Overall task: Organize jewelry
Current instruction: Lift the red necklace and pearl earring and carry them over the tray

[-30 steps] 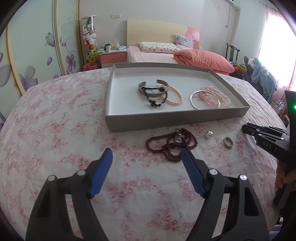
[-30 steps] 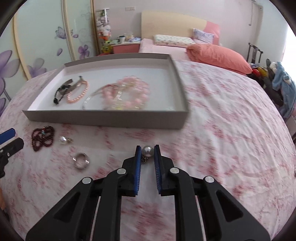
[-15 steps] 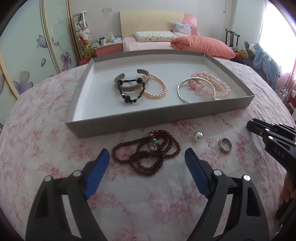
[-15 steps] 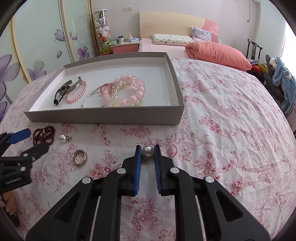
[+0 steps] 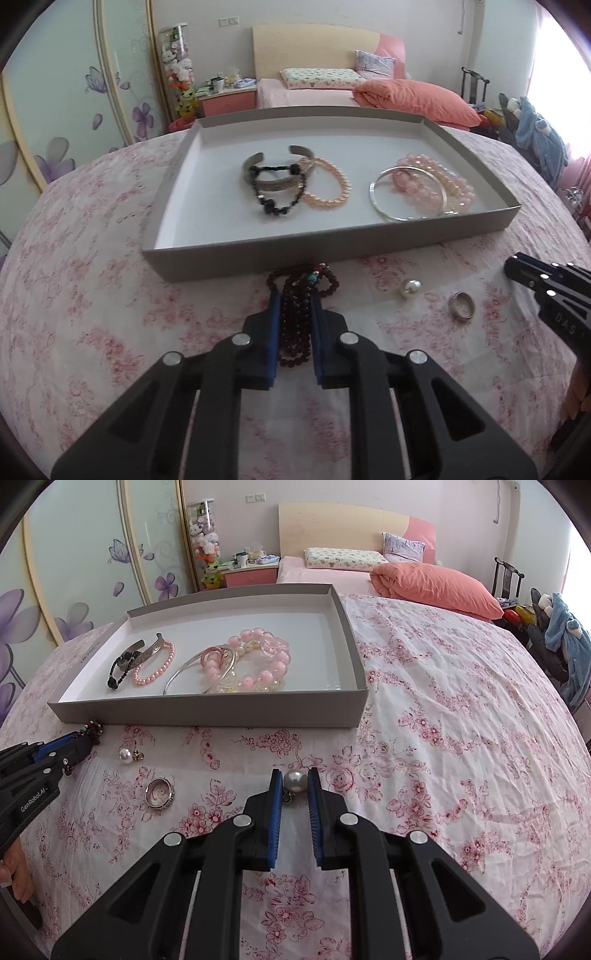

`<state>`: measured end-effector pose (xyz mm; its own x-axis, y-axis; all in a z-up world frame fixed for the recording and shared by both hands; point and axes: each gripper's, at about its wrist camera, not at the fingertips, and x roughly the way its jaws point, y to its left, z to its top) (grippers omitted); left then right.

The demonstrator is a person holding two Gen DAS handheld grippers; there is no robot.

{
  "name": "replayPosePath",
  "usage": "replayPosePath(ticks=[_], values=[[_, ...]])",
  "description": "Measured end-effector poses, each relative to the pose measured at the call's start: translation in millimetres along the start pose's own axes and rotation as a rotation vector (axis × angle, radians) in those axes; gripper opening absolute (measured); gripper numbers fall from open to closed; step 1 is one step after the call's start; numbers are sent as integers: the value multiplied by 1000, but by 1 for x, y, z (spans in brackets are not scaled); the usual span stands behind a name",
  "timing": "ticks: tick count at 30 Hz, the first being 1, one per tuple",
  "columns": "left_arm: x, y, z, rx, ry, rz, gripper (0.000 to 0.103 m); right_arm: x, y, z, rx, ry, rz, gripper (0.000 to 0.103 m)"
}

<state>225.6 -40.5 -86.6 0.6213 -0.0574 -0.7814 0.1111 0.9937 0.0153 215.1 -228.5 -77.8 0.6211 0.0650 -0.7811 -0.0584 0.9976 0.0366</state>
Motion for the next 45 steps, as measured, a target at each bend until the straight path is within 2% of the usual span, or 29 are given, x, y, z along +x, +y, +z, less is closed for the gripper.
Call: replayPosePath(ticks=[6, 9, 33, 39, 41, 45], values=[[-11, 19, -13, -9, 1, 29, 15, 0, 1, 0, -6, 0, 5, 15], [-14, 28, -16, -35, 1, 12, 15, 0, 2, 0, -9, 0, 7, 15], [-15, 30, -17, -49, 1, 1, 17, 1, 1, 0, -1, 2, 18, 15], [-16, 32, -17, -53, -4, -5, 14, 0, -1, 0, 11, 0, 30, 15], [-19, 37, -19, -82, -16, -20, 13, -4, -5, 0, 36, -23, 43, 15], [-35, 43, -21, -105, -68, -41, 12, -25, -3, -1, 26, -128, 43, 15]])
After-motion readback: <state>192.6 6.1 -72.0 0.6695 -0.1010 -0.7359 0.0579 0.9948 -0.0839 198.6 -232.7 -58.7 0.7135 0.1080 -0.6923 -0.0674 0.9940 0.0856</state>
